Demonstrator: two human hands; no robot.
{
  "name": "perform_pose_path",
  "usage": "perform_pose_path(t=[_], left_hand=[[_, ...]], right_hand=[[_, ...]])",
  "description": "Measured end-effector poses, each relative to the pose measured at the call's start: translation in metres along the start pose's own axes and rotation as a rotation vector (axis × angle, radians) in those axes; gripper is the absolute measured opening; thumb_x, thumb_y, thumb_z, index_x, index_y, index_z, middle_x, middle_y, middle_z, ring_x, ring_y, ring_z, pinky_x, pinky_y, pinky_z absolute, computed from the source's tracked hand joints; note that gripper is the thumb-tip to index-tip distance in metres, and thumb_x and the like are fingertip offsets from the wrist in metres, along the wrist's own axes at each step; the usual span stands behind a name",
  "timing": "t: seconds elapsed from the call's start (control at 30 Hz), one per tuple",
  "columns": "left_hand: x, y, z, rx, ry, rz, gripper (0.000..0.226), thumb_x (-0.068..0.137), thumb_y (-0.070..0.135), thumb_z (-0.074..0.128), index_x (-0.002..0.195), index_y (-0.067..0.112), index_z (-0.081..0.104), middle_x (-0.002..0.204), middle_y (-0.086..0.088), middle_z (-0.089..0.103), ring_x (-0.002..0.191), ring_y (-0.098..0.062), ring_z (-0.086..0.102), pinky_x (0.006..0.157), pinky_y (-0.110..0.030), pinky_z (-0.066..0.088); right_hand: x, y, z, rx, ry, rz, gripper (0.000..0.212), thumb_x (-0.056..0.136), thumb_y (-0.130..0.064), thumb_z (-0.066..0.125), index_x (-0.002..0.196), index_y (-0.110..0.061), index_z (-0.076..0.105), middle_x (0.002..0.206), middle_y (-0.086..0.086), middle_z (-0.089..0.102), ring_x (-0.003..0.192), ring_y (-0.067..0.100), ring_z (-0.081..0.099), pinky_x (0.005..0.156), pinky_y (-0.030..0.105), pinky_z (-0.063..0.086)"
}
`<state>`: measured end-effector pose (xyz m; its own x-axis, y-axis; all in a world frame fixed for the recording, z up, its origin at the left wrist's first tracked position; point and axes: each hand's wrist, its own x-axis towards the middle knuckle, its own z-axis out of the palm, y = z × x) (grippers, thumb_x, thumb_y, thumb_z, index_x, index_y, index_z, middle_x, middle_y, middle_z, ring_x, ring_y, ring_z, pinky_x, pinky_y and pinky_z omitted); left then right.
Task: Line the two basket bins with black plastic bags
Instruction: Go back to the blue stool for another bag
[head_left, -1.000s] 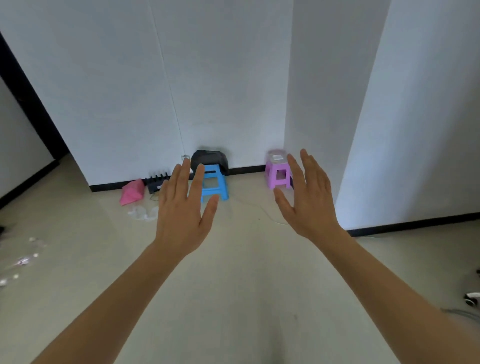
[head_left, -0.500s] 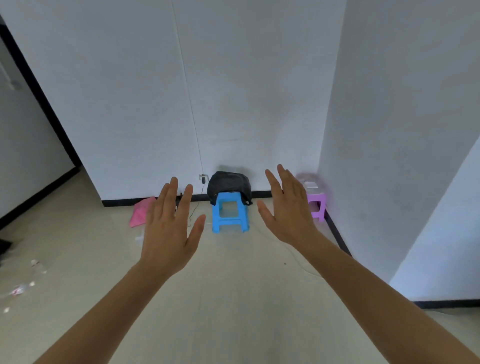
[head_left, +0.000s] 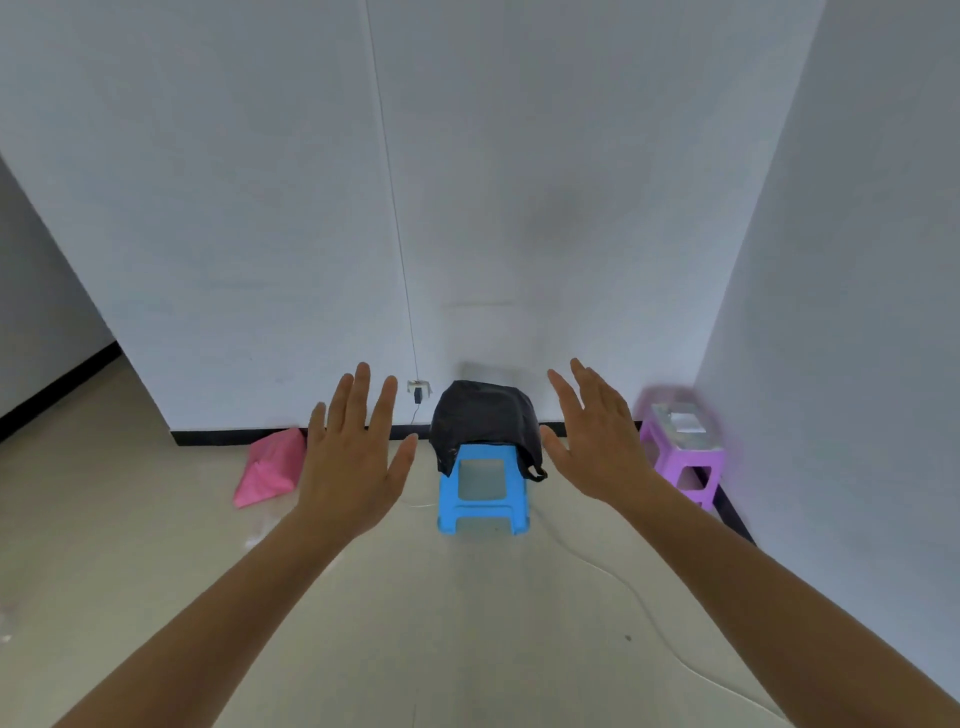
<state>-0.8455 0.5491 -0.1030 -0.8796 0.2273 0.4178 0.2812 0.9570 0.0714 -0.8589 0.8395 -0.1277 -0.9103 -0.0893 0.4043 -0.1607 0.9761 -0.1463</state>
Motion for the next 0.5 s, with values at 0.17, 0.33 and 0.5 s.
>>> perform_pose_path(t=[0.17, 0.33, 0.5], left_hand=[[0.137, -0.01, 0.09, -0.016, -0.07, 0.057, 0.068, 0.098, 0.046, 0.039, 0.154, 0.014, 0.018, 0.162, -0.015, 0.007, 0.148, -0.033, 0.011, 0.115, -0.054, 0.021], [0.259, -0.012, 0.208, 0.075, -0.203, 0.067, 0.07, 0.098, 0.051, 0.029, 0.155, 0.019, 0.006, 0.163, -0.012, -0.003, 0.149, -0.029, 0.002, 0.118, -0.051, 0.016], [0.357, -0.021, 0.294, 0.112, -0.364, 0.0, 0.07, 0.098, 0.051, 0.031, 0.155, 0.017, 0.008, 0.162, -0.013, 0.002, 0.149, -0.031, 0.006, 0.117, -0.05, 0.019]], right_hand=[[0.096, 0.071, 0.075, -0.013, -0.05, 0.132, 0.07, 0.096, -0.045, 0.046, 0.154, -0.019, 0.017, 0.162, 0.013, 0.013, 0.148, 0.032, 0.016, 0.117, 0.045, 0.02], [0.195, 0.152, 0.171, -0.035, -0.153, 0.213, 0.07, 0.094, -0.044, 0.05, 0.152, -0.016, 0.022, 0.16, 0.015, 0.019, 0.145, 0.033, 0.023, 0.112, 0.047, 0.03], [0.278, 0.2, 0.251, -0.02, -0.388, 0.277, 0.07, 0.094, -0.039, 0.051, 0.151, -0.014, 0.021, 0.158, 0.016, 0.02, 0.141, 0.033, 0.027, 0.108, 0.045, 0.035]])
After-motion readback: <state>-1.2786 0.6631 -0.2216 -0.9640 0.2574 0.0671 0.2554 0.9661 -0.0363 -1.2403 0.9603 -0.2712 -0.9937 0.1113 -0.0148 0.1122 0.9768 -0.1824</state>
